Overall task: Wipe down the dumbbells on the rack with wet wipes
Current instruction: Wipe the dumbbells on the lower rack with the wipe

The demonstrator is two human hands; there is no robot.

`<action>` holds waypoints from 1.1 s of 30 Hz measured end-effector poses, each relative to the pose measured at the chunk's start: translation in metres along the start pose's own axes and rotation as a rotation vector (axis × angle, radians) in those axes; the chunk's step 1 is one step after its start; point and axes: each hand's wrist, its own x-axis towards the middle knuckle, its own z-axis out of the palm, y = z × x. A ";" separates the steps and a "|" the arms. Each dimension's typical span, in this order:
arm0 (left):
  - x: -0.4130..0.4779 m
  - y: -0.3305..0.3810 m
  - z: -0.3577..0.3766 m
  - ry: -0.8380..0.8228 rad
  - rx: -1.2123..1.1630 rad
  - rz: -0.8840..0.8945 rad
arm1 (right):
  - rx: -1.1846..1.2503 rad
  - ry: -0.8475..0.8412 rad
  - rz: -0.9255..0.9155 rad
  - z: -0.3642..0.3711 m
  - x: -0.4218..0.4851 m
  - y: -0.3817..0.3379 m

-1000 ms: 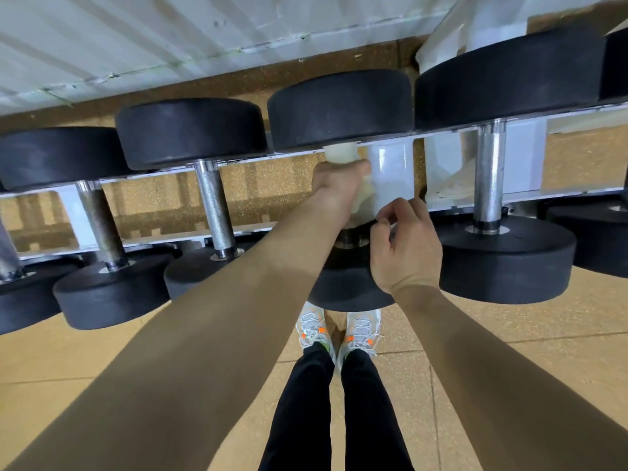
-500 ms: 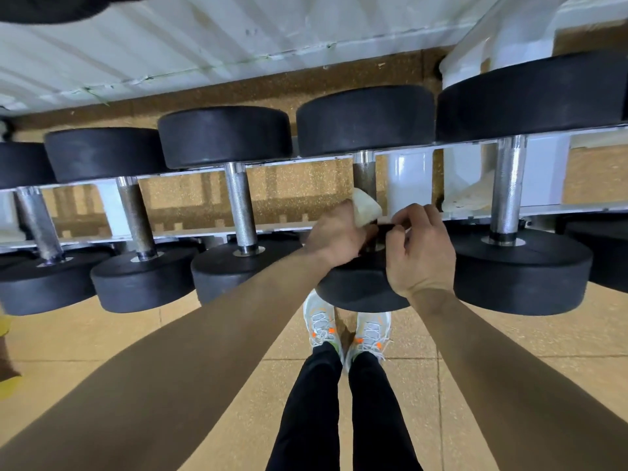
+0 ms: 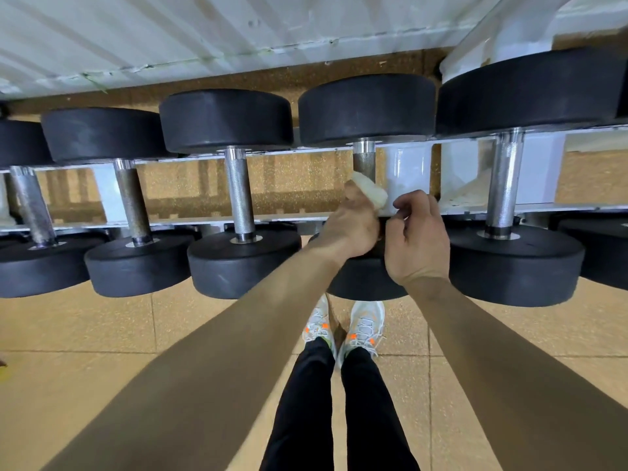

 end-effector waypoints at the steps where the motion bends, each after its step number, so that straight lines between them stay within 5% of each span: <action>1: -0.008 -0.007 -0.007 -0.066 0.138 0.038 | 0.005 -0.002 -0.001 0.000 -0.001 0.000; 5: -0.051 -0.024 -0.032 -0.119 0.218 0.195 | 0.053 -0.039 0.046 0.000 0.001 -0.001; 11: -0.092 -0.030 -0.049 0.006 -0.707 0.076 | 0.365 -0.108 0.186 -0.021 -0.024 -0.028; 15: -0.084 -0.029 -0.054 -0.038 -1.091 0.004 | 0.760 -0.416 0.306 -0.046 -0.016 -0.052; 19: -0.065 -0.032 -0.056 0.088 -1.185 -0.096 | 0.634 -0.427 0.325 -0.047 0.008 -0.051; 24: -0.024 -0.043 -0.051 0.351 -0.894 -0.191 | 0.252 -0.338 0.382 -0.027 0.046 -0.029; 29: -0.015 -0.044 -0.034 0.555 -0.710 -0.186 | -0.143 -0.044 0.332 -0.008 0.041 -0.035; 33: -0.022 -0.042 -0.012 0.720 -0.715 -0.172 | 0.041 -0.285 0.345 0.030 0.033 -0.055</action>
